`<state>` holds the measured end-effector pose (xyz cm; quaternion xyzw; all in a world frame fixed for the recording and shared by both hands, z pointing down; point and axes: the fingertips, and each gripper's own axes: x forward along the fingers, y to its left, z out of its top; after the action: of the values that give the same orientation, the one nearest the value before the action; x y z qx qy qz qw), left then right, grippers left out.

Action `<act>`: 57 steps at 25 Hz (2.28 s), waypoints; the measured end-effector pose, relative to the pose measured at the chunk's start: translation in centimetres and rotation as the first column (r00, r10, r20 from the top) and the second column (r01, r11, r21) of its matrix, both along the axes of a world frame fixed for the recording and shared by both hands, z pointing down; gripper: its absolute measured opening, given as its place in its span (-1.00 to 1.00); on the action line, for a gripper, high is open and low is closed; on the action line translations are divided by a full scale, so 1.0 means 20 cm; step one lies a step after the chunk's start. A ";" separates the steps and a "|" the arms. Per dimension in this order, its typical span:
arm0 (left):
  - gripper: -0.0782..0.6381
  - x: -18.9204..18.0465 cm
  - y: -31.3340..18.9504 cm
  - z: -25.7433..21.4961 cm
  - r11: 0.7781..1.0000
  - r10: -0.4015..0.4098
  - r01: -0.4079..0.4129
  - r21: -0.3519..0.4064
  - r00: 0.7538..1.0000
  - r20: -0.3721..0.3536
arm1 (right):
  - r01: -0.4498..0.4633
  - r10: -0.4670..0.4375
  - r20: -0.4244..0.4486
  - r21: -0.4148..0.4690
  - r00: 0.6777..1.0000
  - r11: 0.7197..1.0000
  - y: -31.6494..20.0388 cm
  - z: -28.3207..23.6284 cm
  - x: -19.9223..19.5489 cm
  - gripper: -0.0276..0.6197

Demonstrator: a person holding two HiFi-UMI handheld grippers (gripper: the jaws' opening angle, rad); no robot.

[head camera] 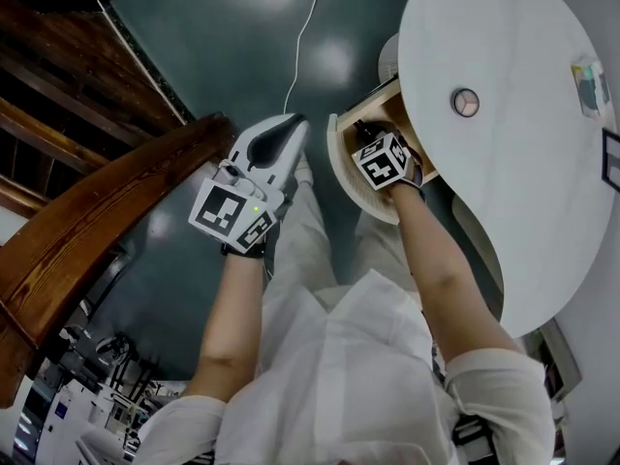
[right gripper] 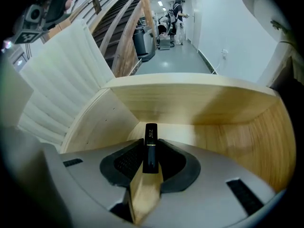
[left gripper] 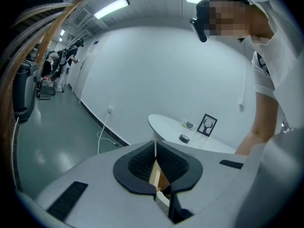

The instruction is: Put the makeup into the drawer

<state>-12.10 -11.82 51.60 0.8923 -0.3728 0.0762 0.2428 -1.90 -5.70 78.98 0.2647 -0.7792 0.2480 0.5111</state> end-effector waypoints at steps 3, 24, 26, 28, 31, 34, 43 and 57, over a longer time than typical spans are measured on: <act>-0.71 -0.01 0.00 0.02 1.000 0.000 0.000 -0.006 1.000 -0.001 | 0.015 -0.015 -0.010 -0.002 1.000 1.000 0.00 0.03 -0.01 -0.63; -0.71 0.02 0.02 -0.03 1.000 -0.002 0.002 0.009 1.000 -0.009 | 0.030 -0.030 -0.019 0.014 0.999 0.999 0.01 -0.11 -0.01 -0.60; -0.71 0.03 0.03 -0.06 1.000 0.004 -0.004 0.018 1.000 -0.009 | 0.019 -0.018 -0.015 0.024 1.000 1.000 0.01 -0.17 -0.01 -0.60; -0.71 0.03 0.04 -0.08 1.000 0.012 -0.012 0.029 1.000 -0.005 | 0.009 -0.009 -0.011 0.033 1.000 0.999 0.01 -0.22 -0.01 -0.60; -0.71 0.02 0.05 -0.12 0.999 0.010 -0.010 0.034 1.000 0.003 | 0.000 0.000 -0.001 0.047 1.000 0.999 0.02 -0.32 0.00 -0.61; -0.71 0.01 0.06 -0.18 0.999 -0.001 0.001 0.042 1.000 0.003 | -0.008 0.007 0.013 0.065 1.000 0.998 0.03 -0.44 0.00 -0.65; -0.71 0.04 0.05 -0.37 0.996 0.005 -0.006 0.093 1.000 0.010 | -0.055 0.040 0.100 0.156 0.994 0.986 0.00 -0.86 -0.01 -0.70; -0.71 0.18 0.01 -0.57 0.986 0.061 -0.066 0.154 0.998 0.035 | -0.225 0.179 0.172 0.300 0.969 0.927 -0.25 -1.38 0.35 -0.60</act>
<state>-8.43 -11.65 40.26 0.9186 -0.3527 0.0680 0.1646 5.19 -10.73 51.47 0.4042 -0.8118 0.1890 0.3768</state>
